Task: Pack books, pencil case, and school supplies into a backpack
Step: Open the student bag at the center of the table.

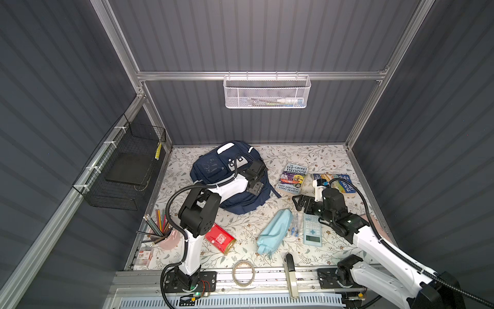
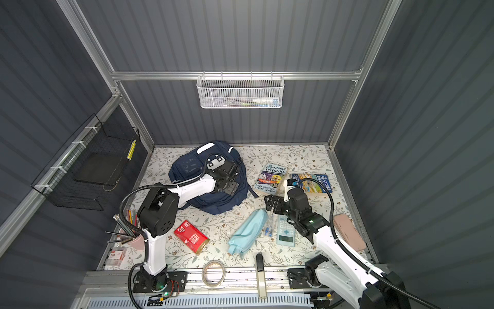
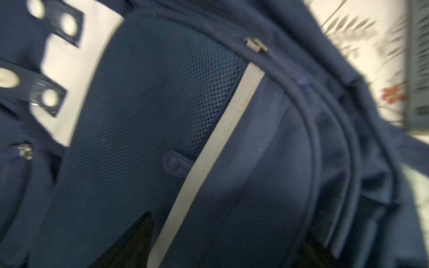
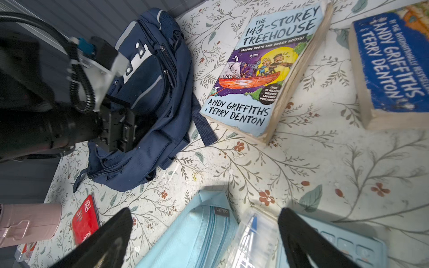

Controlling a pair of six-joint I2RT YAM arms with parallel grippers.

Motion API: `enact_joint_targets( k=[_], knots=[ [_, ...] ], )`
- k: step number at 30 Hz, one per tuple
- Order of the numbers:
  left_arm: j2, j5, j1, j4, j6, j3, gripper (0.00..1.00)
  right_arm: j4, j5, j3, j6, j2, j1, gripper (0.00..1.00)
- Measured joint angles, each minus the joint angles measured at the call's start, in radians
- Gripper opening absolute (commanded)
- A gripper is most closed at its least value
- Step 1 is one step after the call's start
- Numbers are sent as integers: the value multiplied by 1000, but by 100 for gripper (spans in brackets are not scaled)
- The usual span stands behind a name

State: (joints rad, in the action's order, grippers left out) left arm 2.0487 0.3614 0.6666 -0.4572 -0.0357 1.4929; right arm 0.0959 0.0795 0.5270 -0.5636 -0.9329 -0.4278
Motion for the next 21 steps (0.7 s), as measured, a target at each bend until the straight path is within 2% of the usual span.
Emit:
enact_joint_targets(
  k=[2, 3, 4, 6, 7, 12, 17, 21],
  knots=[
    [0, 15, 2, -2, 6, 7, 92, -5, 2, 0, 0, -3, 0, 99],
    [0, 21, 2, -2, 7, 8, 82, -9, 3, 0, -1, -5, 0, 99],
    [0, 20, 2, -2, 9, 8, 60, -13, 4, 0, -1, -7, 1, 99],
    [2, 13, 2, 0, 6, 8, 3, -23, 3, 0, -1, -12, 3, 99],
    [2, 16, 8, -3, 6, 8, 0, -27, 3, 0, -2, -17, 4, 99],
    [-28, 16, 14, -33, 6, 12, 0, -19, 3, 39, -17, -71, 24, 99],
    [-156, -18, 5, -110, -6, 44, 0, -11, 6, 121, -47, -148, 71, 99],
    [-234, -35, -10, -154, -23, 111, 0, 4, 17, 205, -69, -279, 138, 99]
  ],
)
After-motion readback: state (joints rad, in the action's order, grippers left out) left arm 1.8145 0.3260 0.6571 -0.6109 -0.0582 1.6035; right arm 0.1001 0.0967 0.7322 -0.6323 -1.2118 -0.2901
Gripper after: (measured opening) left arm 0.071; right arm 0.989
